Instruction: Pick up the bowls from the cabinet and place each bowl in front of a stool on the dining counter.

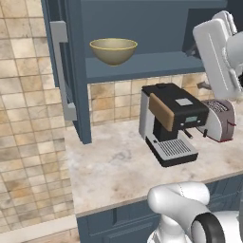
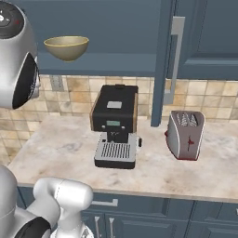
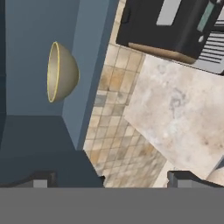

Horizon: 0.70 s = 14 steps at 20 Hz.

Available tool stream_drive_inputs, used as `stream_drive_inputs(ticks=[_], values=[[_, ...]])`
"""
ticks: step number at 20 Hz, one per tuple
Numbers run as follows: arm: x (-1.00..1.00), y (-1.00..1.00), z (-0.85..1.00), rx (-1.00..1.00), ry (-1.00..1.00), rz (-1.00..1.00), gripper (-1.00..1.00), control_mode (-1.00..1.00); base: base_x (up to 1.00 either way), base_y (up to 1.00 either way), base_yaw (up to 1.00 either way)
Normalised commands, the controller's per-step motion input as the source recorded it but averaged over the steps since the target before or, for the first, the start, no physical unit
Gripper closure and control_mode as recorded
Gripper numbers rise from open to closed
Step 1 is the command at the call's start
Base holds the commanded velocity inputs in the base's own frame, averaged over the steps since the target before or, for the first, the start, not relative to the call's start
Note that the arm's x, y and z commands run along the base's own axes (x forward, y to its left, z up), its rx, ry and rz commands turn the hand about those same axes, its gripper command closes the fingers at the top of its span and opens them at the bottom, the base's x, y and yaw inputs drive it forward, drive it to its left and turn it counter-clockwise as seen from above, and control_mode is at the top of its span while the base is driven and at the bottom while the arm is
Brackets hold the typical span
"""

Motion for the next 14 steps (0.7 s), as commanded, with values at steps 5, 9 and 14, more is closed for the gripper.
stream_drive_inputs(ticks=[5, 9, 14], values=[[0.45, 0.05, 0.04, 0.0, 0.04, 0.0, -1.0, -1.0, 0.0, 0.0, 0.0], [0.46, 0.0, 0.0, 0.0, 0.05, 0.0, -1.0, -1.0, 0.0, 0.0, 0.0], [0.43, 0.0, 0.0, 0.0, 0.01, 0.0, -1.0, -1.0, 0.0, 0.0, 0.0]])
